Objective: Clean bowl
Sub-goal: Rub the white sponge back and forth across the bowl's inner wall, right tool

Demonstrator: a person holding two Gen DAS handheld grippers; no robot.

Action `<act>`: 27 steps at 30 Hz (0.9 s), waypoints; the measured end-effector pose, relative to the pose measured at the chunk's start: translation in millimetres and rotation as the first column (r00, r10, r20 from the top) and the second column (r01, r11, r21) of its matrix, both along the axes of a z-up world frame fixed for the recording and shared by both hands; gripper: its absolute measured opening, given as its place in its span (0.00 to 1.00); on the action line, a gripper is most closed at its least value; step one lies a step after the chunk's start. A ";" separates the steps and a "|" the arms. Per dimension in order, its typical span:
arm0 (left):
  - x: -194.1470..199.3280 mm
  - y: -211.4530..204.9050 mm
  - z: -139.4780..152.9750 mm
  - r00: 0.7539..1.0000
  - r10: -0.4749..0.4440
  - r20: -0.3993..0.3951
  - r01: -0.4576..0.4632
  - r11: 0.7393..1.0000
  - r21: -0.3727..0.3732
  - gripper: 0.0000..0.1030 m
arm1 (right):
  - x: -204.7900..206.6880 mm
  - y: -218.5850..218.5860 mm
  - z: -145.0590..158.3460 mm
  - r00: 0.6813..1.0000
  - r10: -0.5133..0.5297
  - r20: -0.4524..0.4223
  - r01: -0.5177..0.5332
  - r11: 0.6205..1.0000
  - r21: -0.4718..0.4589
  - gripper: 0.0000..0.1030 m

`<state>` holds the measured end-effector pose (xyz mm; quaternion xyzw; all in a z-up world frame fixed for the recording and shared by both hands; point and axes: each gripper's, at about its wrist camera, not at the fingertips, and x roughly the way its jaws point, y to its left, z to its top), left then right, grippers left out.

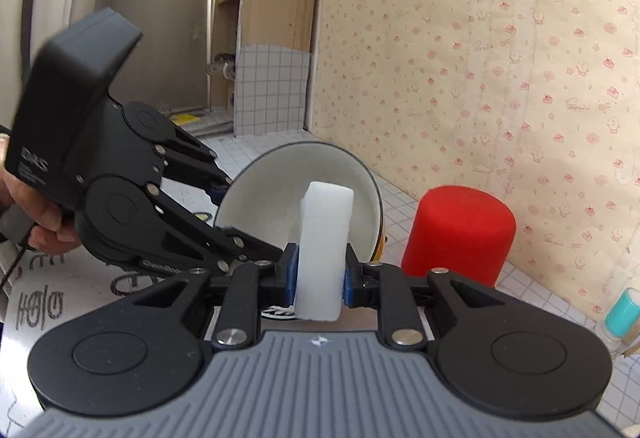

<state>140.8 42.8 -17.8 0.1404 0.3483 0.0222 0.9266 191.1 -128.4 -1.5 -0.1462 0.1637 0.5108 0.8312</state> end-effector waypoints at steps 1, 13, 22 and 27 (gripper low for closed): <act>0.6 -1.1 -0.3 1.000 0.004 0.000 -0.004 1.000 0.004 0.34 | -0.2 -0.7 1.0 1.000 -0.007 0.013 0.007 1.000 0.009 0.22; 1.3 -2.2 -1.0 1.000 0.028 0.005 -0.028 1.000 0.000 0.35 | -3.7 13.4 -11.0 0.997 0.069 0.020 -0.067 0.994 -0.092 0.21; 1.9 -1.6 -2.6 0.999 0.041 0.005 -0.041 0.999 -0.006 0.35 | -5.7 6.7 -1.1 0.996 0.004 0.088 -0.007 1.000 0.031 0.21; 1.5 -8.1 -3.5 0.999 0.032 0.012 -0.032 0.999 0.029 0.36 | -2.4 14.7 -10.7 0.996 -0.005 0.084 0.010 0.998 -0.064 0.21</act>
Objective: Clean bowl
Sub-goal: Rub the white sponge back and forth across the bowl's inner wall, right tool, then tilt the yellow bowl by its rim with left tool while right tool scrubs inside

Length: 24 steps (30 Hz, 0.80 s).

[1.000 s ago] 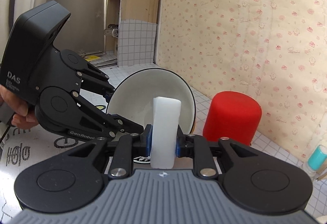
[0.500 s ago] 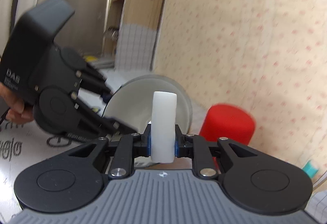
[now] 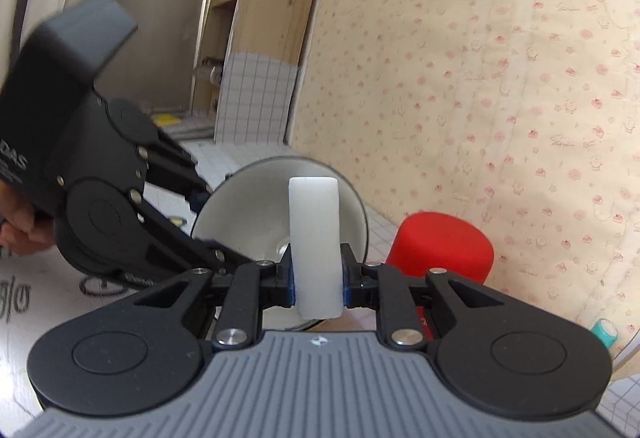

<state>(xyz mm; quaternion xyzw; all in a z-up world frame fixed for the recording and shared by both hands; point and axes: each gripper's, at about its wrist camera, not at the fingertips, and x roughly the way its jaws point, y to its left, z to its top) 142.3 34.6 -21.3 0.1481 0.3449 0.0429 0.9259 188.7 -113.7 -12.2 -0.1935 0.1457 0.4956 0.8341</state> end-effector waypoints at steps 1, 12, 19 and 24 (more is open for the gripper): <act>0.3 -0.5 0.0 1.000 0.000 0.000 0.000 1.000 0.002 0.36 | 0.8 2.0 -2.2 1.000 0.010 -0.017 -0.011 1.000 -0.017 0.20; 3.3 -4.7 -4.0 0.998 0.045 0.044 -0.041 0.995 -0.094 0.44 | 3.8 5.7 -13.8 0.993 0.034 -0.115 -0.042 0.997 -0.071 0.21; 2.5 -0.4 2.2 1.000 -0.018 0.009 0.019 0.996 -0.082 0.34 | 8.2 -5.0 -6.1 0.994 -0.003 -0.107 0.000 1.000 -0.023 0.22; 1.2 -1.9 5.2 0.996 -0.086 -0.036 0.089 0.992 0.090 0.32 | 7.9 -13.6 3.0 0.994 0.025 -0.107 -0.020 0.999 0.048 0.22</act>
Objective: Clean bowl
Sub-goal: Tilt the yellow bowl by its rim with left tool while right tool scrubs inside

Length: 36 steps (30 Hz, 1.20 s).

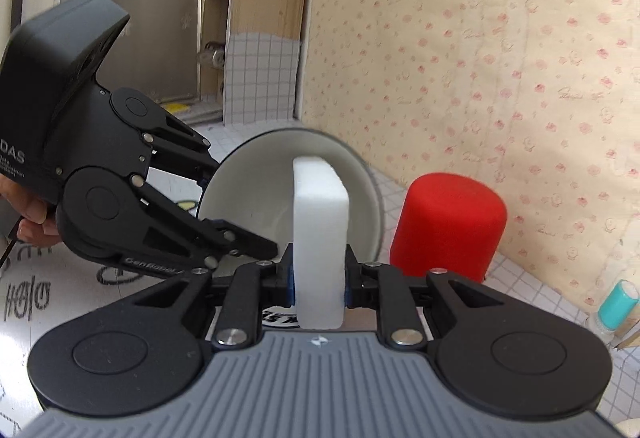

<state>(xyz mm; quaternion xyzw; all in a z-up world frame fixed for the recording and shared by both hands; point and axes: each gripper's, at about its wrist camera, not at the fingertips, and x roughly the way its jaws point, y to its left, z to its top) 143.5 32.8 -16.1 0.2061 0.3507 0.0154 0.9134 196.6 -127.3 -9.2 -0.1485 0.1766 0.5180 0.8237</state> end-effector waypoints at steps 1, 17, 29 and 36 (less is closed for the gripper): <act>-0.2 2.3 0.7 1.000 -0.014 -0.009 0.014 1.000 0.000 0.32 | -1.7 0.3 1.4 1.000 0.016 0.006 -0.016 1.000 0.012 0.22; -4.7 -2.1 -0.9 1.000 -0.031 0.001 0.031 0.999 0.022 0.33 | -12.0 8.6 2.5 0.987 -0.009 0.160 0.009 1.000 0.002 0.21; -13.1 3.5 -10.5 0.967 0.254 0.026 -0.231 0.913 -0.337 0.67 | 0.5 13.6 -7.1 0.997 -0.031 0.064 0.034 0.998 -0.047 0.21; -5.6 8.5 -12.7 0.966 0.260 -0.008 -0.241 0.884 -0.401 0.39 | -2.9 13.7 -10.5 0.998 -0.016 0.061 0.020 0.997 -0.069 0.21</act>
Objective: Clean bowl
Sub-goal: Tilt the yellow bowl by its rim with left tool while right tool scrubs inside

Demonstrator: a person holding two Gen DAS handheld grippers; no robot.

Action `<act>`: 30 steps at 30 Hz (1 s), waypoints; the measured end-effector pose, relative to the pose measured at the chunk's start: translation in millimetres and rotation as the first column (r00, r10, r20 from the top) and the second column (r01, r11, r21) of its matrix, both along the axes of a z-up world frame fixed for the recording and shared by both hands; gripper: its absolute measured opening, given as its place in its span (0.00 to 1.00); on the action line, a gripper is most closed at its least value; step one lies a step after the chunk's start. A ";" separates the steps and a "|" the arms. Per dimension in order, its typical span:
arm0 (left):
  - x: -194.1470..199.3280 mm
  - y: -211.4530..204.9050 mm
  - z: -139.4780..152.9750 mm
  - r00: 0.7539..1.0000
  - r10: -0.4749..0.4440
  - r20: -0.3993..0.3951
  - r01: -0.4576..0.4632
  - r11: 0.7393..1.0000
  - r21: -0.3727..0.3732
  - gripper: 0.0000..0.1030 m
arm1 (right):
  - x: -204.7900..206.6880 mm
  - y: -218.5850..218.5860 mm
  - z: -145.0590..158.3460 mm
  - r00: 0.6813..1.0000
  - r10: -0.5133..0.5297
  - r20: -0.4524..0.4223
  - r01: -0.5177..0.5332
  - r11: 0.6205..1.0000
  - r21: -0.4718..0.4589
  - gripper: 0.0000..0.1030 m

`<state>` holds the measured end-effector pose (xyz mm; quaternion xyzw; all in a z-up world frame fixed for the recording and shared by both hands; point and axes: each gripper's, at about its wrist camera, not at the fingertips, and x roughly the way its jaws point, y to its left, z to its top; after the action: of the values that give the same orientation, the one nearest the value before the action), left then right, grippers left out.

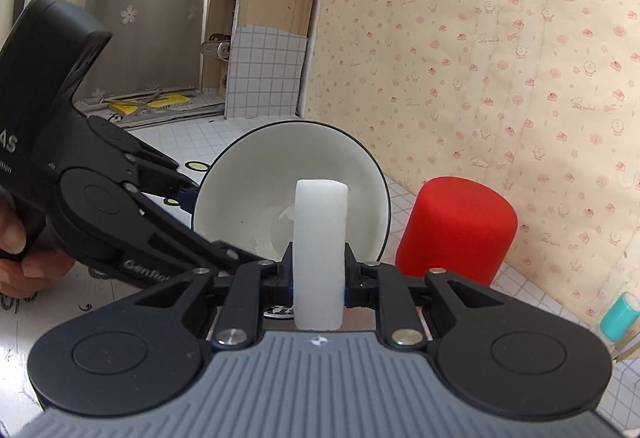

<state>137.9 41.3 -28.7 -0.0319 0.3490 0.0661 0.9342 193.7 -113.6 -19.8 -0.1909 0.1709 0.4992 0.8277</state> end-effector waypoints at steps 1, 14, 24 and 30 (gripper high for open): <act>-1.3 -1.0 -0.9 1.000 -0.005 0.003 0.005 1.000 0.010 0.38 | -0.8 0.3 0.3 1.000 -0.002 0.008 0.002 1.000 -0.003 0.21; 2.7 -7.5 1.9 0.999 -0.034 -0.008 0.035 0.996 0.079 0.38 | -2.6 0.9 2.1 0.999 0.012 0.050 -0.011 1.000 -0.029 0.20; 1.8 -14.9 2.7 0.999 -0.044 -0.019 0.047 0.983 0.177 0.38 | -7.6 1.1 5.8 0.997 0.067 0.027 -0.067 0.998 -0.004 0.21; 0.6 -15.5 2.3 0.999 -0.049 -0.020 0.052 0.980 0.194 0.38 | -2.9 -5.0 10.5 0.998 0.001 0.062 -0.003 1.000 0.027 0.20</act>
<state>138.5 25.8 -26.5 0.0688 0.3487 0.0762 0.9316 190.8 -118.6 -9.3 -0.1954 0.1381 0.4961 0.8347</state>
